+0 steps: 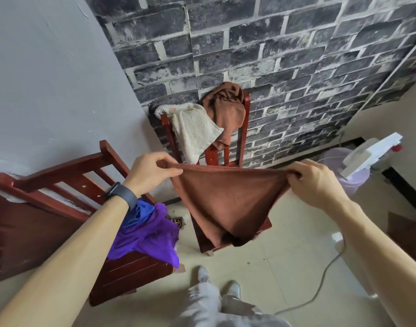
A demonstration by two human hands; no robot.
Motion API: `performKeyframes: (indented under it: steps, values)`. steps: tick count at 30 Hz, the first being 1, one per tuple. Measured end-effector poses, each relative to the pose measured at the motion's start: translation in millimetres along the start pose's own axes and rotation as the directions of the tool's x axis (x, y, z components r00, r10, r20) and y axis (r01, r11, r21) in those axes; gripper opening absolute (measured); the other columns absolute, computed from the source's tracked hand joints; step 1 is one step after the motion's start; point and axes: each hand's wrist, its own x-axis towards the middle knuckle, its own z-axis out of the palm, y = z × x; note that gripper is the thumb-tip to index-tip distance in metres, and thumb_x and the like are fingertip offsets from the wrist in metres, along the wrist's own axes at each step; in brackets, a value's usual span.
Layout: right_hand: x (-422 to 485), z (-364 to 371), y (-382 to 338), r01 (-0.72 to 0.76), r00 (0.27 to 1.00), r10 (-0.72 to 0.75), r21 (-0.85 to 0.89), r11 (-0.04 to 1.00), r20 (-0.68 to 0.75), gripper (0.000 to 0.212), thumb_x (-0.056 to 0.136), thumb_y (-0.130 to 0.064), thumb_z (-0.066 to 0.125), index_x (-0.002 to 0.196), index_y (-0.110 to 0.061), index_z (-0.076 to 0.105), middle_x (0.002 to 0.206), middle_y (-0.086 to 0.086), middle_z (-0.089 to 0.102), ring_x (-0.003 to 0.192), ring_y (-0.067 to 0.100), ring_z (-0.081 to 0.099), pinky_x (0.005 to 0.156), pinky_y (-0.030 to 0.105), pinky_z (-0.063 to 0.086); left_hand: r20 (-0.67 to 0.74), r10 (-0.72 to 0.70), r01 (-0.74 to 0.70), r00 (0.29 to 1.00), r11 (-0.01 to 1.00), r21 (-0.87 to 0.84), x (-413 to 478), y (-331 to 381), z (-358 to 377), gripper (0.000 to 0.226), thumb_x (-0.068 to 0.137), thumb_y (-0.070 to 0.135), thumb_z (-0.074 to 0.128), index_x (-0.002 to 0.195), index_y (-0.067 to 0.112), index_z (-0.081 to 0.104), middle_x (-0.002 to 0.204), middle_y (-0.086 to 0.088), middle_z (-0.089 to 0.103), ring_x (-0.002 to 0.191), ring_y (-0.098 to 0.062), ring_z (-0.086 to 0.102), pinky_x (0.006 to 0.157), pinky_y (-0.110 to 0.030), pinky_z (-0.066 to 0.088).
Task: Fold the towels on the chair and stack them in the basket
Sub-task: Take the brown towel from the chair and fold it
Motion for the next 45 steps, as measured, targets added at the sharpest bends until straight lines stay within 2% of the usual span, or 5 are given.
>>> performKeyframes:
  steps: [12, 26, 30, 37, 45]
  values:
    - [84, -60, -46, -0.174, 0.973, 0.161, -0.063, 0.983, -0.167, 0.040, 0.085, -0.018, 0.048, 0.117, -0.032, 0.068, 0.110, 0.015, 0.070, 0.097, 0.042, 0.063, 0.082, 0.043, 0.053, -0.176, 0.146, -0.154, 0.974, 0.988, -0.032, 56, 44, -58, 0.016, 0.076, 0.035, 0.081, 0.087, 0.028, 0.073, 0.082, 0.017, 0.069, 0.079, 0.005, 0.061, 0.069, -0.014, 0.042]
    - [43, -76, -20, 0.223, 0.840, -0.213, -0.041, 0.974, -0.499, 0.033, 0.089, -0.003, 0.057, 0.116, -0.017, 0.068, 0.104, 0.006, 0.072, 0.091, 0.037, 0.061, 0.069, 0.043, 0.055, -0.391, 0.141, -0.170, 0.909, 0.985, -0.039, -34, 66, -71, 0.011, 0.076, 0.031, 0.082, 0.081, 0.034, 0.073, 0.081, 0.018, 0.072, 0.078, 0.002, 0.065, 0.072, -0.013, 0.048]
    - [-14, -42, 6, 0.239, 0.876, -0.244, -0.066, 0.969, -0.416, 0.033, 0.085, 0.000, 0.062, 0.113, -0.015, 0.070, 0.100, 0.006, 0.072, 0.090, 0.038, 0.061, 0.071, 0.042, 0.054, -0.340, 0.089, -0.104, 0.936, 0.994, -0.027, -86, 42, -24, 0.010, 0.076, 0.025, 0.082, 0.082, 0.028, 0.074, 0.076, 0.020, 0.070, 0.073, 0.004, 0.063, 0.064, -0.004, 0.043]
    - [-130, 49, 64, 0.111, 0.992, -0.112, -0.026, 0.993, -0.051, 0.033, 0.086, -0.002, 0.061, 0.111, -0.022, 0.071, 0.104, 0.000, 0.075, 0.090, 0.033, 0.061, 0.066, 0.040, 0.055, -0.105, -0.111, 0.116, 0.988, 0.992, 0.050, -184, -43, 99, 0.017, 0.071, 0.027, 0.085, 0.077, 0.032, 0.070, 0.073, 0.017, 0.070, 0.075, 0.001, 0.065, 0.074, -0.030, 0.053]
    - [-189, 118, 95, -0.111, 0.934, 0.121, -0.049, 0.993, 0.336, 0.041, 0.095, -0.007, 0.045, 0.121, -0.030, 0.067, 0.116, -0.006, 0.070, 0.103, 0.026, 0.060, 0.073, 0.037, 0.053, 0.117, -0.318, 0.297, 0.941, 0.940, 0.170, -212, -86, 177, 0.019, 0.071, 0.038, 0.082, 0.071, 0.044, 0.064, 0.076, 0.013, 0.069, 0.079, -0.007, 0.066, 0.073, -0.030, 0.052]
